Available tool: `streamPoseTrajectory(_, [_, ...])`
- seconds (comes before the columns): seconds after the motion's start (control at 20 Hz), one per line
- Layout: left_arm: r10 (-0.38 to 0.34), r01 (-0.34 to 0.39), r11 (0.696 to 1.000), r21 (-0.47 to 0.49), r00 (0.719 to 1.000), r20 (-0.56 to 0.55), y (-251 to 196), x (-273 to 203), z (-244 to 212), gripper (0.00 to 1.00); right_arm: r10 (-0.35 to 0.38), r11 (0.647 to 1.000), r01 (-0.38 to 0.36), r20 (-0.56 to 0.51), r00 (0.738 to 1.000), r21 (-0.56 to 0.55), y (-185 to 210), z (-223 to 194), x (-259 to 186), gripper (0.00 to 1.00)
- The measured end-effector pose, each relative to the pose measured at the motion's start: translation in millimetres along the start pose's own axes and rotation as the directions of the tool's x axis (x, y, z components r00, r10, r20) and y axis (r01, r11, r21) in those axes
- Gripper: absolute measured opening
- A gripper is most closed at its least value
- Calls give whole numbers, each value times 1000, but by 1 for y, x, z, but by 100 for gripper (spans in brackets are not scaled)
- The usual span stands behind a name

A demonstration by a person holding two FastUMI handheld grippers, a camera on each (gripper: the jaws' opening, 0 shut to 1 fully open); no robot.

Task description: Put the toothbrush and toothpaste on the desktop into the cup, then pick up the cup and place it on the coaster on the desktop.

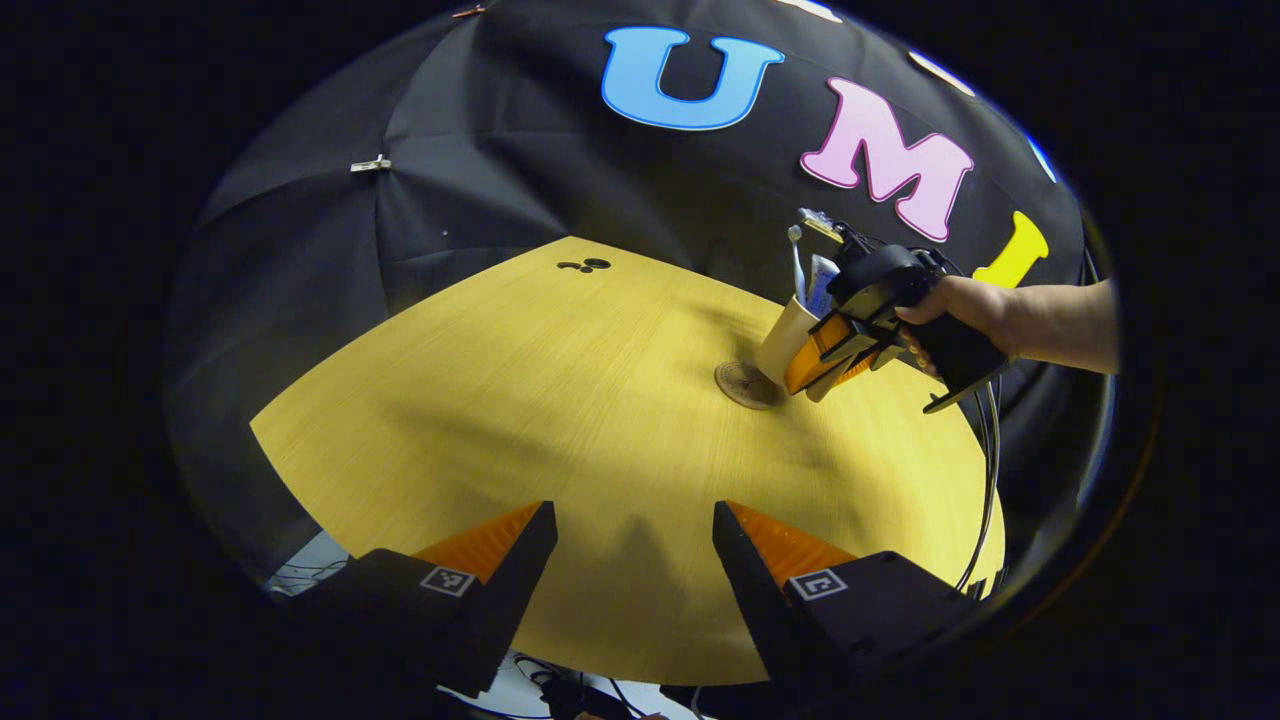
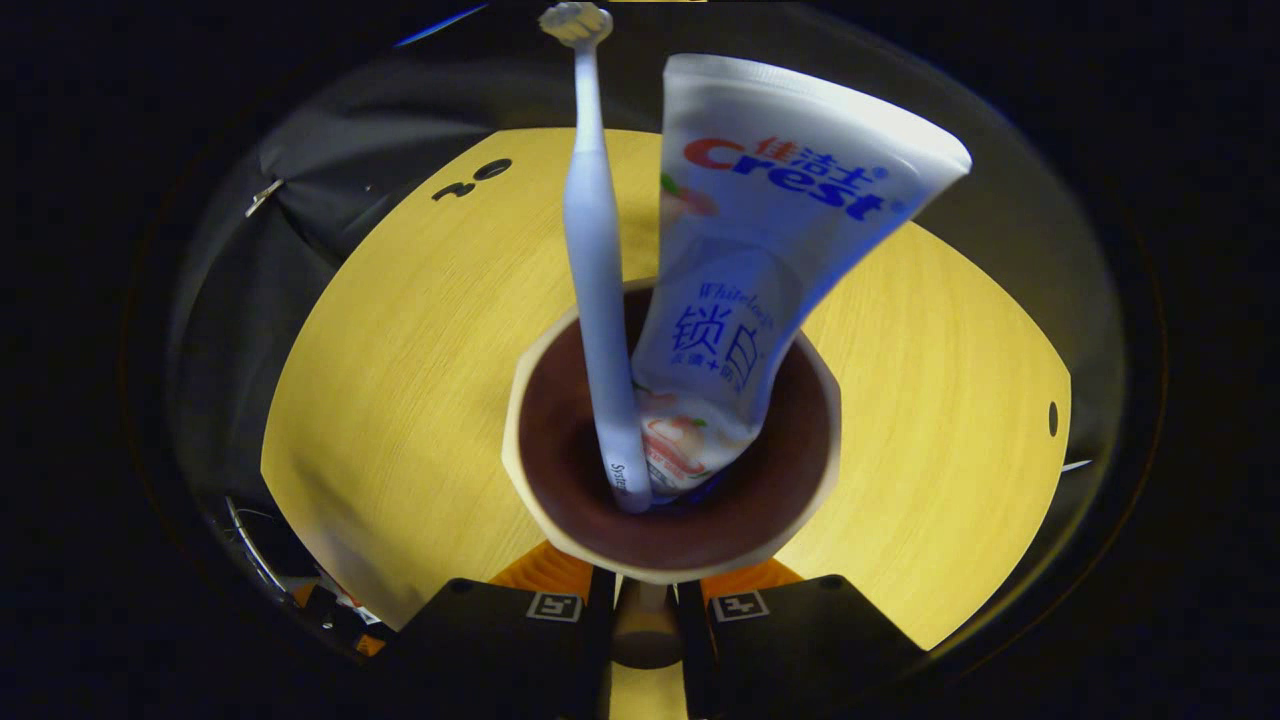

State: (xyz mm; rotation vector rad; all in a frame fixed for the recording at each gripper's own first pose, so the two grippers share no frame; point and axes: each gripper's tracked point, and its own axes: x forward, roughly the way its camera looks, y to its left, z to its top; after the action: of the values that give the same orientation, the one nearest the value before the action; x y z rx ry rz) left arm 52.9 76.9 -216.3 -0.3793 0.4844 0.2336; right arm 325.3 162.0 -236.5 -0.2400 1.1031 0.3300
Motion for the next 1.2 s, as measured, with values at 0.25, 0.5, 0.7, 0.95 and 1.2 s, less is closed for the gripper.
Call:
streamPoseTrajectory(0.25, [43,-44,999,-26,999,-6,26,-13,-7,98,-16,1000,15,-27,1000,-18,10,-2,13,27])
streamPoseTrajectory(0.5, [73,-74,997,-29,997,-13,41,-20,-11,98,-41,998,40,-31,999,-39,15,-4,19,32])
streamPoseTrajectory(0.7, [73,-74,997,-7,997,-13,40,-24,-11,98,-37,998,36,-29,999,-44,18,-4,16,33])
streamPoseTrajectory(0.95, [43,-43,999,22,999,-7,26,-28,-4,98,-7,1000,8,23,1000,-25,26,2,-8,66])
streamPoseTrajectory(1.2, [-4,3,998,70,1000,13,5,-35,12,98,39,999,-39,121,992,1,26,1,-68,99])
